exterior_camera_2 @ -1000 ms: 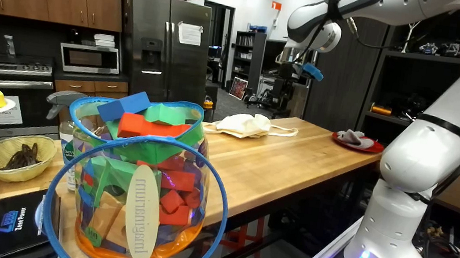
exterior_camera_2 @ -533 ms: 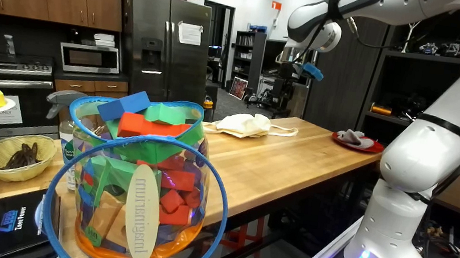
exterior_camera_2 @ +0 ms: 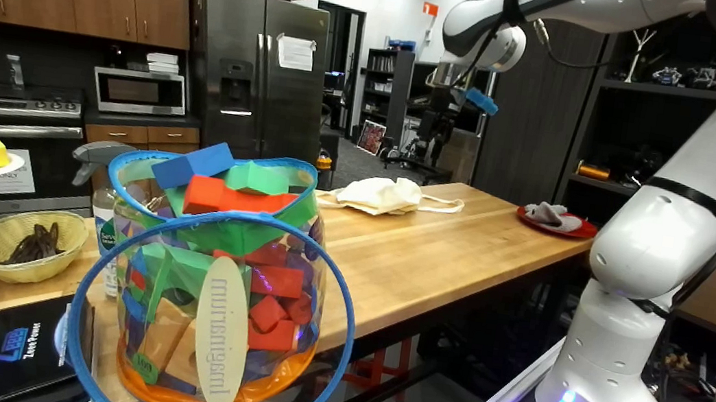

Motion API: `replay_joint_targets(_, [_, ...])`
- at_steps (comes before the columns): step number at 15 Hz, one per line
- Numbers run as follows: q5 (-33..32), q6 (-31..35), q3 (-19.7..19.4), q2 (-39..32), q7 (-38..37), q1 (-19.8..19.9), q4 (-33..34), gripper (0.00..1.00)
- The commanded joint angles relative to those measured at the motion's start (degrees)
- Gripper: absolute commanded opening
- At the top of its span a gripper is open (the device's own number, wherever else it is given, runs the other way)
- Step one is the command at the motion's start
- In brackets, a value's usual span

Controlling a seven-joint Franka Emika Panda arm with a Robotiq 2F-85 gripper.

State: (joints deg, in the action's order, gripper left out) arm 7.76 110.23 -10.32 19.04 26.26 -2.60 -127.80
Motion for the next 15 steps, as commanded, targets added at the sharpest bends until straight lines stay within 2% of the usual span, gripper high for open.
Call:
replay_joint_targets(1, [-1.4, -0.2, 0.8, -2.7, -0.8, 1.8, 6.2, 1.00])
replay_joint_targets(9, [-3.3, 4.2, -0.2, -7.8, 0.7, 4.5, 13.3, 1.00])
replay_joint_targets(15, [-2.5, 8.9, -0.8, -16.3, 2.3, 7.1, 19.1, 1.00])
